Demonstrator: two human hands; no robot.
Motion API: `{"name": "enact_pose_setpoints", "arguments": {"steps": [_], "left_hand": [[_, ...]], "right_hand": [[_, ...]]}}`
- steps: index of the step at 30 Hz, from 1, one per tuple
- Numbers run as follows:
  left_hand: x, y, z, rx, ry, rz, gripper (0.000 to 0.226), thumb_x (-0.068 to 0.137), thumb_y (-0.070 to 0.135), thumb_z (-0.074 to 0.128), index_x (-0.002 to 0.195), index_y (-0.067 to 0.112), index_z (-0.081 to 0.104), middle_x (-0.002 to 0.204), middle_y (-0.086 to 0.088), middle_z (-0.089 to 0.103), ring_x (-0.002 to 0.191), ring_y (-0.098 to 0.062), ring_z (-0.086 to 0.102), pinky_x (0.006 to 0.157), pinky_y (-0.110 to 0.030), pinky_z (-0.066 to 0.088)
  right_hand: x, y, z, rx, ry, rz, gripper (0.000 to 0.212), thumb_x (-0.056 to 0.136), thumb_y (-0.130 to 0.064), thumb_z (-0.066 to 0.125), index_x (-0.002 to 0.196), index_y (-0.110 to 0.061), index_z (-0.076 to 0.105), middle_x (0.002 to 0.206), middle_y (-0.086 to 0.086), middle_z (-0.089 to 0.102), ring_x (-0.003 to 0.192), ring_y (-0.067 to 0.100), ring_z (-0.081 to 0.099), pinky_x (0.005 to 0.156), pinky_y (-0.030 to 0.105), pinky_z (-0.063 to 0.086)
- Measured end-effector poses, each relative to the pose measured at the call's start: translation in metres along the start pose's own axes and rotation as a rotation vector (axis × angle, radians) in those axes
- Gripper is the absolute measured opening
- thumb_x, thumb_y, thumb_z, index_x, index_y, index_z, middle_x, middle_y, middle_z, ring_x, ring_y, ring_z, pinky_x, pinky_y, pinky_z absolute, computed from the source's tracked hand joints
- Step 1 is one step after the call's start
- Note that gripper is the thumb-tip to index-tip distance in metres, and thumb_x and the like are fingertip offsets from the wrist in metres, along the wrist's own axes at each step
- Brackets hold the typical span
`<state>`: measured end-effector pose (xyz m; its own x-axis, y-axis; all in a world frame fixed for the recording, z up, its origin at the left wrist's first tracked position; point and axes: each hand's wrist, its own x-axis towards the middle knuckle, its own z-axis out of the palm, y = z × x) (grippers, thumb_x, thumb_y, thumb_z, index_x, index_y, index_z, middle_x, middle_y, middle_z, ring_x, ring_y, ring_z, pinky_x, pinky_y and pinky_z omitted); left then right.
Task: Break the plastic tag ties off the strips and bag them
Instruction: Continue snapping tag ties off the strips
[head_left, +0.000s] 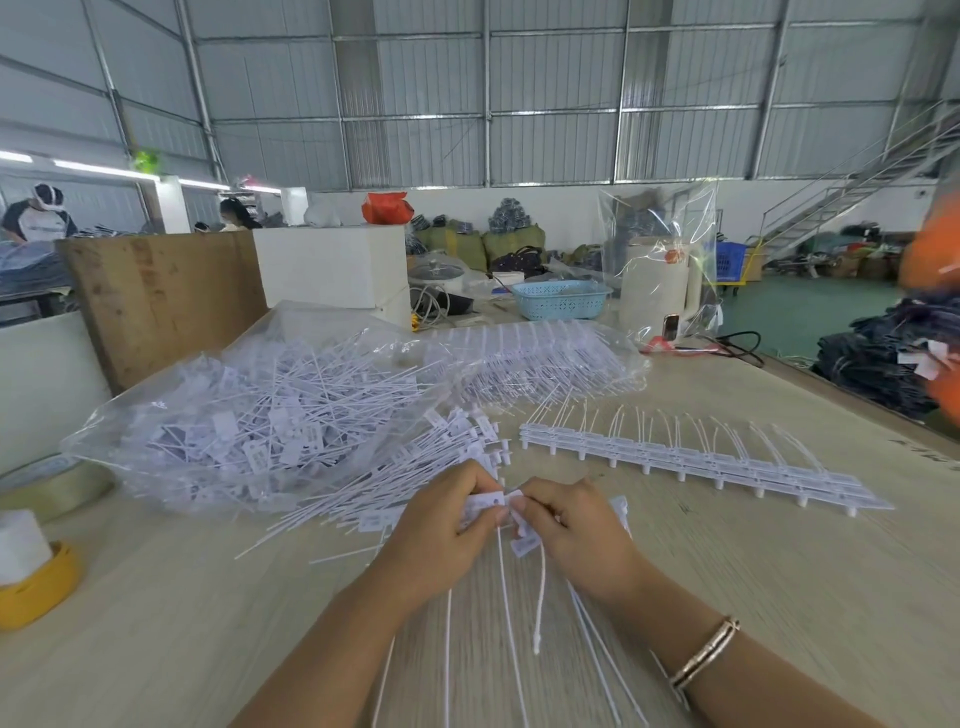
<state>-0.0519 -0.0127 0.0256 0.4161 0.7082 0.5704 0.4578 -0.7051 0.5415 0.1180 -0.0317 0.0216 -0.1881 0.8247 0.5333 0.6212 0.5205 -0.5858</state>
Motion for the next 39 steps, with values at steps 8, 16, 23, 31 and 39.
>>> {"name": "enact_pose_setpoints", "arguments": {"steps": [8, 16, 23, 31, 39], "left_hand": [[-0.003, 0.000, -0.012, -0.197, 0.083, -0.024, 0.008, 0.089, 0.022, 0.057, 0.083, 0.025, 0.053, 0.077, 0.023, 0.057, 0.071, 0.003, 0.053, 0.065, -0.009, 0.037], [-0.003, -0.015, -0.002, 0.114, -0.018, -0.018, 0.005, 0.091, 0.019, 0.056, 0.089, 0.023, 0.058, 0.086, 0.008, 0.060, 0.085, -0.007, 0.055, 0.078, -0.033, 0.045], [-0.003, -0.021, 0.002, 0.116, -0.076, -0.121, 0.033, 0.088, 0.003, 0.045, 0.107, 0.026, 0.059, 0.097, 0.012, 0.054, 0.091, 0.000, 0.049, 0.077, -0.011, 0.036], [-0.001, -0.012, 0.013, -0.012, -0.093, -0.109, 0.044, 0.084, -0.004, 0.046, 0.116, 0.026, 0.049, 0.108, 0.008, 0.052, 0.096, 0.005, 0.047, 0.078, -0.006, 0.033], [0.001, -0.003, 0.008, 0.157, 0.030, -0.048, 0.022, 0.090, 0.009, 0.050, 0.107, 0.021, 0.053, 0.100, 0.012, 0.054, 0.091, 0.001, 0.050, 0.080, -0.016, 0.039]], "right_hand": [[0.001, 0.029, -0.027, 0.061, 0.097, 0.046, 0.023, 0.093, -0.020, 0.054, 0.077, -0.007, 0.066, 0.070, 0.002, 0.067, 0.061, 0.028, 0.056, 0.059, 0.033, 0.042], [0.002, 0.023, -0.009, -0.392, -0.136, -0.137, 0.022, 0.080, -0.048, 0.062, 0.091, -0.030, 0.067, 0.081, -0.018, 0.050, 0.081, 0.000, 0.052, 0.073, 0.028, 0.021], [0.001, 0.021, -0.007, -0.515, -0.107, -0.161, 0.037, 0.089, -0.055, 0.046, 0.112, -0.032, 0.063, 0.103, -0.013, 0.057, 0.097, 0.005, 0.053, 0.078, 0.026, 0.022], [-0.001, 0.007, 0.008, -0.247, -0.086, -0.178, 0.034, 0.087, -0.043, 0.057, 0.117, -0.027, 0.058, 0.105, -0.013, 0.064, 0.085, 0.000, 0.057, 0.084, 0.023, 0.028], [0.000, 0.007, 0.003, -0.145, -0.035, -0.116, 0.031, 0.076, -0.039, 0.052, 0.103, -0.028, 0.063, 0.081, -0.024, 0.059, 0.071, -0.003, 0.053, 0.082, 0.019, 0.024]]}}
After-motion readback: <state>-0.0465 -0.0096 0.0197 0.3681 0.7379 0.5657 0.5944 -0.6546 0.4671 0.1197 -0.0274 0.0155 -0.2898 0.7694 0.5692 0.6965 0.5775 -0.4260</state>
